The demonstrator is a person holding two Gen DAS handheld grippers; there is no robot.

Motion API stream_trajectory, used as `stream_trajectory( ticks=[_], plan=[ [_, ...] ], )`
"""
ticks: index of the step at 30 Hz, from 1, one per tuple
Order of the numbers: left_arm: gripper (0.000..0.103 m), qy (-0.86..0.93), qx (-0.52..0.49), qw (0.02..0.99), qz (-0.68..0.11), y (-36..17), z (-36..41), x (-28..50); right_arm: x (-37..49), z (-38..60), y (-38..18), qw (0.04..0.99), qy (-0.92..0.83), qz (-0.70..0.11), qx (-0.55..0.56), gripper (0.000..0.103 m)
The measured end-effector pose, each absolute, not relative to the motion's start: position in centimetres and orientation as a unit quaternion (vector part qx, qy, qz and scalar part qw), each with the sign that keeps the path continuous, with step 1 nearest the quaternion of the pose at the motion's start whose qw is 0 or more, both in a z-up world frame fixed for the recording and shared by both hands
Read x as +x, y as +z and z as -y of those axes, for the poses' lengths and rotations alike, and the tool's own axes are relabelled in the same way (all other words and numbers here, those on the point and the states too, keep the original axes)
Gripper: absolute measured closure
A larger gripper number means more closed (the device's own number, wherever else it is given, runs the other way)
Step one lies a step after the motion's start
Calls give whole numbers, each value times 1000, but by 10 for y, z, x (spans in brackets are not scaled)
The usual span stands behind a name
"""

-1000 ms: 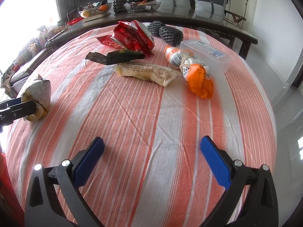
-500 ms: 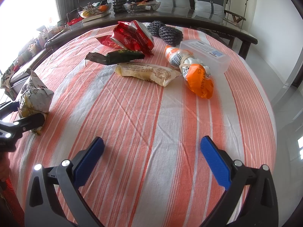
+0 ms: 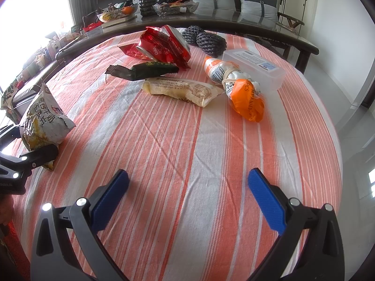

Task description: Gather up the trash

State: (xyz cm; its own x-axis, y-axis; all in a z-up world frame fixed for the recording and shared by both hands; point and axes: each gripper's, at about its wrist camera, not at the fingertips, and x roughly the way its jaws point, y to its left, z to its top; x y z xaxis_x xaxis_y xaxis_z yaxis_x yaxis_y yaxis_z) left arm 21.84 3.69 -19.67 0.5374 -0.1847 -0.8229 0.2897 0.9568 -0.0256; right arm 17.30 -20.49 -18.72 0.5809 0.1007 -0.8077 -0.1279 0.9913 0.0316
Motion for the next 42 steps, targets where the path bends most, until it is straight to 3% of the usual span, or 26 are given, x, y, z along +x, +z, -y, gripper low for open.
stream_trajectory(
  ticks=[26, 33, 38, 42],
  plan=[
    [5, -137, 61, 874, -462, -197, -35, 217, 171, 207, -186, 889, 66, -453, -11, 5],
    [5, -145, 46, 870, -468, -193, -51, 214, 182, 269, -151, 899, 59, -425, 88, 5],
    [5, -160, 28, 868, -469, -190, -57, 215, 233, 301, -142, 872, 76, -468, 119, 5],
    [5, -178, 26, 869, -461, -188, -50, 216, 272, 288, -148, 847, 105, -510, 110, 19]
  ],
)
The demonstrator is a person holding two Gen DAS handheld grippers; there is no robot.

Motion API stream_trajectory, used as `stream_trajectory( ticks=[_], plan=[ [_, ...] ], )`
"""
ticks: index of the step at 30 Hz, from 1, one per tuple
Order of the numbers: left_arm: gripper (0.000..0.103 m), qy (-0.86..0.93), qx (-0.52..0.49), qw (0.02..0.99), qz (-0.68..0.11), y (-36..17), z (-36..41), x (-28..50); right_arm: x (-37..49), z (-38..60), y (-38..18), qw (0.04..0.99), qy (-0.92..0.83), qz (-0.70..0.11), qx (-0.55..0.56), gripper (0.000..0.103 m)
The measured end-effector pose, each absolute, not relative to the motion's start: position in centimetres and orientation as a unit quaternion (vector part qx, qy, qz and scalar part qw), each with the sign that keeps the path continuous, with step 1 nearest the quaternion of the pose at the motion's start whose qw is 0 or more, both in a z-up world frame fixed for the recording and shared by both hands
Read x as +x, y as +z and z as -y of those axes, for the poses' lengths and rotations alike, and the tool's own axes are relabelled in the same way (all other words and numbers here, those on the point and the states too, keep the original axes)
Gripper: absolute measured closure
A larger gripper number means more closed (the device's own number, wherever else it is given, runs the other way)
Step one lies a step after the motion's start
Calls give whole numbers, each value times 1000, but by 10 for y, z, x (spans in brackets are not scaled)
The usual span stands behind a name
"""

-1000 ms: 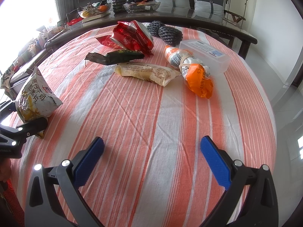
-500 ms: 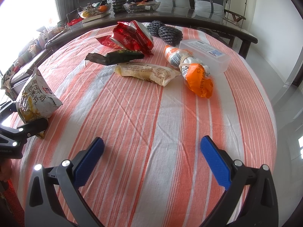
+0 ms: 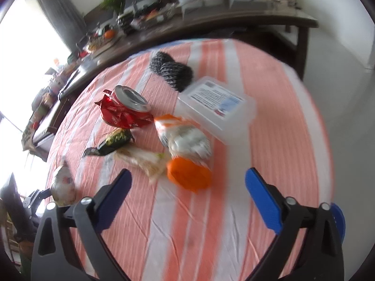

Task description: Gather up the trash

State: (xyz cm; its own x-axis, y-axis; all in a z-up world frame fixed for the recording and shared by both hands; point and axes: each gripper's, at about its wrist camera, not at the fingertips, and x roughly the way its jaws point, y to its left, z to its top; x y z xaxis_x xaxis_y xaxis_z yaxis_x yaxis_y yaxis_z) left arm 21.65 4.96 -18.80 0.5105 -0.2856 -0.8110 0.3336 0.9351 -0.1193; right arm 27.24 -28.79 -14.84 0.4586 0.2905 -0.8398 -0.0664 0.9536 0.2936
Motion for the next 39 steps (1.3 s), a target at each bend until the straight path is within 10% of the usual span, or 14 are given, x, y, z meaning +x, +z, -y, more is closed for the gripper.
stream_trajectory(
  ticks=[6, 28, 31, 39],
  plan=[
    [5, -156, 13, 871, -466, -190, -51, 234, 296, 280, -171, 814, 125, -549, 140, 58],
    [6, -152, 23, 879, -451, -186, -48, 246, 176, 300, -142, 832, 143, -486, 225, 62],
    [34, -168, 35, 878, -447, -185, -41, 244, 165, 292, -142, 831, 154, -487, 222, 62],
    [56, -224, -4, 877, -425, -165, -51, 222, 148, 275, -135, 834, 174, -476, 219, 62]
  ],
)
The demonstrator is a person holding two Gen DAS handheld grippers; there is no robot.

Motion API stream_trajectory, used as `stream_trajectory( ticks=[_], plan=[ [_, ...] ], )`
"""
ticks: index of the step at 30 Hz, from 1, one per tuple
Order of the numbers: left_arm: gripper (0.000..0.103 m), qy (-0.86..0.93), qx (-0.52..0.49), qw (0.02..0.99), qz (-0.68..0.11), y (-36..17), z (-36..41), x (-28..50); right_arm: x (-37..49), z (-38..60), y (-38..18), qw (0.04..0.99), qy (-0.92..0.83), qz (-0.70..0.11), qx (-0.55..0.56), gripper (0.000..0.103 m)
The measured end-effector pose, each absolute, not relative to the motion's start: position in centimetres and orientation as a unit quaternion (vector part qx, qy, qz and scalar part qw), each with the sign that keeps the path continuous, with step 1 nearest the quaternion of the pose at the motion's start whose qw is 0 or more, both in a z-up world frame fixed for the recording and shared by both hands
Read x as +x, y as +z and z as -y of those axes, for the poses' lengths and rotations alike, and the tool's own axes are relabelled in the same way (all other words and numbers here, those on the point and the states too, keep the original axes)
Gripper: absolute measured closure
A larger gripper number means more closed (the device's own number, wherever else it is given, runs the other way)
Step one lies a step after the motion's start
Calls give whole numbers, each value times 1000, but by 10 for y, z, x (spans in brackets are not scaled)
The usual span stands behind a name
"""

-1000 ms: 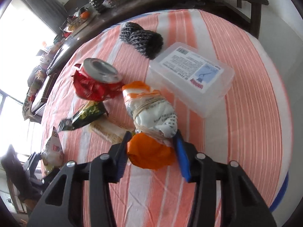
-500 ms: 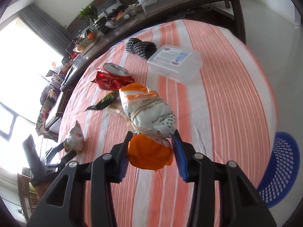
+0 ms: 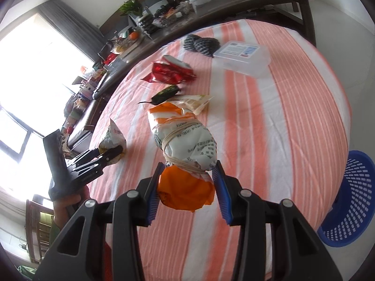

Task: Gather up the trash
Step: 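Carry both bags over the blue wastebasket and open both tools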

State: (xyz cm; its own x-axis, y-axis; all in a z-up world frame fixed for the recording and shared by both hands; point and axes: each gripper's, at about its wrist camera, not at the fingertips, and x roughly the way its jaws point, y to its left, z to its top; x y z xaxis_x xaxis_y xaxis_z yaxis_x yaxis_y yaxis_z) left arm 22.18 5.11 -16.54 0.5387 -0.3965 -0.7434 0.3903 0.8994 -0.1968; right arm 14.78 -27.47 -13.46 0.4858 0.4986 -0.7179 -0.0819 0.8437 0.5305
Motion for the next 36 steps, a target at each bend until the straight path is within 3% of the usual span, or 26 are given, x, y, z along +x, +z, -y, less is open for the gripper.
stream_trajectory(
  ticks=[7, 36],
  plan=[
    [57, -276, -53, 872, -401, -148, -50, 200, 141, 279, -128, 833, 185, -459, 248, 62],
    [59, -330, -63, 848, -409, -133, 76, 148, 99, 398, -129, 840, 147, -400, 336, 62]
  ],
)
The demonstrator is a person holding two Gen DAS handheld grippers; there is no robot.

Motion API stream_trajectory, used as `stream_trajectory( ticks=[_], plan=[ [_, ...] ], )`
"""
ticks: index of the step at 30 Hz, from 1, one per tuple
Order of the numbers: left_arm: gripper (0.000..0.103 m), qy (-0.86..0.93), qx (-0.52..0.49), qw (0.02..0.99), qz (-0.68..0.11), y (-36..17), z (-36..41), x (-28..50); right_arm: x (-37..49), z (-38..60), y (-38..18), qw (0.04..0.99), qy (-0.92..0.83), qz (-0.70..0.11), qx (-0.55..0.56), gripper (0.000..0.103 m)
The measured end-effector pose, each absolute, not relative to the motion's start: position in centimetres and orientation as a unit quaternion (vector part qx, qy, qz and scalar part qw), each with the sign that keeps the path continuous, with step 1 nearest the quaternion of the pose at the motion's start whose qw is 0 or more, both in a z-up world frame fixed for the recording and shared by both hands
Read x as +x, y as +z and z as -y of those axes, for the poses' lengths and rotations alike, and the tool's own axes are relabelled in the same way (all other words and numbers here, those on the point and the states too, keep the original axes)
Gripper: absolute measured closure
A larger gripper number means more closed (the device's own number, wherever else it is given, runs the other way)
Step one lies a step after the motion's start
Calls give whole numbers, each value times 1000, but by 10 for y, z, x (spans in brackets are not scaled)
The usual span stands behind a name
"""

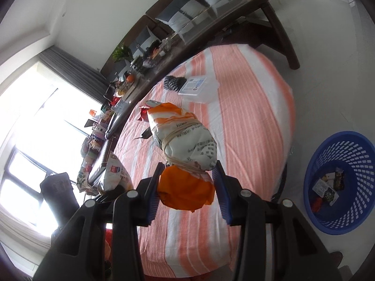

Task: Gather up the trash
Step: 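Carry both bags over the blue wastebasket and open both tools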

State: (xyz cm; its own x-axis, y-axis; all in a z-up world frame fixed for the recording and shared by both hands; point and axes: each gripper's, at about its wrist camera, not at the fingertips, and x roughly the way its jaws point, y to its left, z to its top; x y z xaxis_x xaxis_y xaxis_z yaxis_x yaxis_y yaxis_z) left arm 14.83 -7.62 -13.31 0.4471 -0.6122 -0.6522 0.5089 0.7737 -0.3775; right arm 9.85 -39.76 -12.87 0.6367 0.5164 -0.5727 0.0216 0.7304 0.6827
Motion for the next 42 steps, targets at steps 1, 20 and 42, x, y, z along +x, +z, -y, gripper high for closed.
stream_trajectory(
  ticks=[1, 20, 42],
  plan=[
    [59, -334, -61, 847, -409, -132, 82, 147, 97, 403, -130, 840, 144, -399, 339, 62],
    [59, -358, -43, 833, -420, -139, 144, 142, 72, 461, -147, 839, 97, -385, 372, 62],
    [59, -424, 15, 793, -436, -154, 284, 109, 42, 561, -174, 837, 4, -366, 406, 62]
  ],
)
